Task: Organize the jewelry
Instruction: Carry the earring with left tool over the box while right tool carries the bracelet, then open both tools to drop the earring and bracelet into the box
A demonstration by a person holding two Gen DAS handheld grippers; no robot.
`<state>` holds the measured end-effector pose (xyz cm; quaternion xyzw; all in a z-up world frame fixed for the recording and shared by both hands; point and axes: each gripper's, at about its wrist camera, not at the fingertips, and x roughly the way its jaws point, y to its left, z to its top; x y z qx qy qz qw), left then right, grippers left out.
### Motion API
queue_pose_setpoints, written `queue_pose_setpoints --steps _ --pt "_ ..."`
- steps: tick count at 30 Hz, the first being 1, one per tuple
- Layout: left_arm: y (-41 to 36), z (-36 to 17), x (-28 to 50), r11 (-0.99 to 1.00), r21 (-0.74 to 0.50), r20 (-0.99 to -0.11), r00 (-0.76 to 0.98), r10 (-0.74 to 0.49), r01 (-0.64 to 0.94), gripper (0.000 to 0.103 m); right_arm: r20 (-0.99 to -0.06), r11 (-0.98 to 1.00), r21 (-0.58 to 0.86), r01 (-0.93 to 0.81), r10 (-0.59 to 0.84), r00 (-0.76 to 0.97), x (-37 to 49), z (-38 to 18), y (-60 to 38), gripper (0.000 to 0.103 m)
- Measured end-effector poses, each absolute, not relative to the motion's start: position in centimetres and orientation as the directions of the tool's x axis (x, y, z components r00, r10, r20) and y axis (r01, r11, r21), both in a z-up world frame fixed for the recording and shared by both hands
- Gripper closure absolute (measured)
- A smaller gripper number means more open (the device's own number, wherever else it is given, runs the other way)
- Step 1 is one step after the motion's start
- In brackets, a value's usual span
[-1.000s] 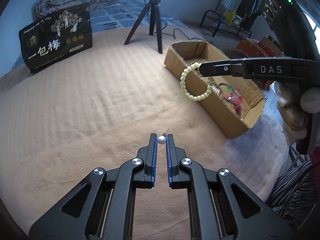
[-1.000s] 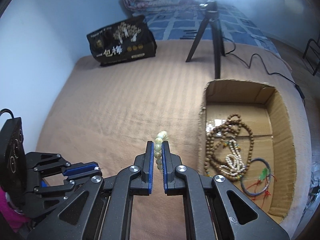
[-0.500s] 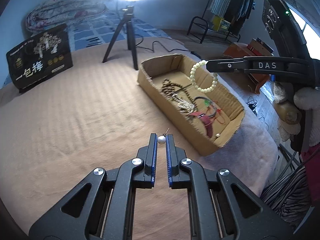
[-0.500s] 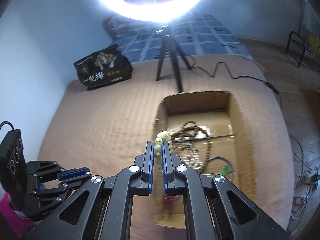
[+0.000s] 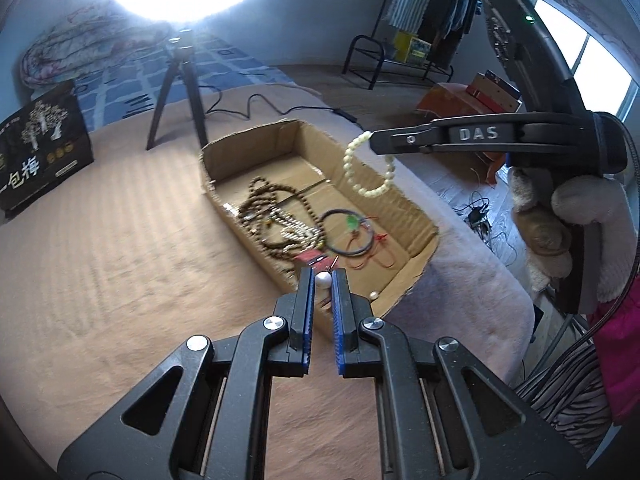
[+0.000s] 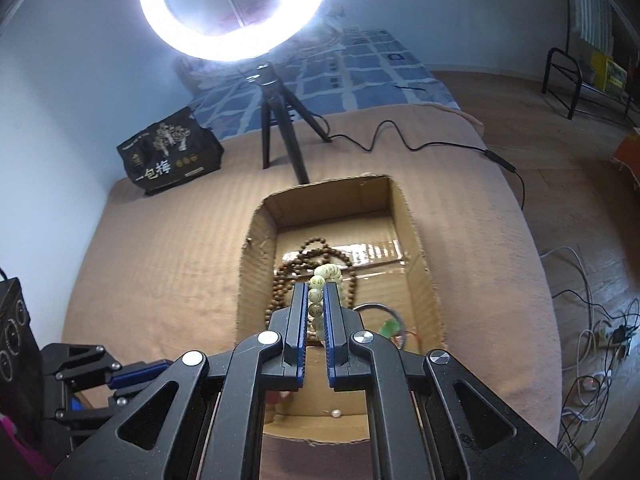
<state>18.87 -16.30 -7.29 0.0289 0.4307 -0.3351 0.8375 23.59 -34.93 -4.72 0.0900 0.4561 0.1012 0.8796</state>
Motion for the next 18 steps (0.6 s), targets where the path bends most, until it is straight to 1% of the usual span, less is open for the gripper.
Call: queue_pose_setpoints --steps 4,10,18 --pt "-17.8 -7.4 18.7 0.761 -0.254 -0.736 0.391 -0.552 0.597 0.096 -0.789 0.964 0.253 -0.082 0.255 0.559 23.8 -5.1 -35.7 0.097" --pt "-20.2 -8.0 18.6 0.745 -0.242 -0.741 0.378 -0.556 0.621 0.096 -0.798 0.966 0.249 -0.074 0.247 0.549 24.3 -5.6 -36.1 0.097" --pt "-21.3 -9.0 19.4 0.746 -0.26 -0.748 0.361 -0.558 0.613 0.096 -0.809 0.968 0.245 -0.057 0.236 0.538 24.8 -6.2 -36.4 0.097"
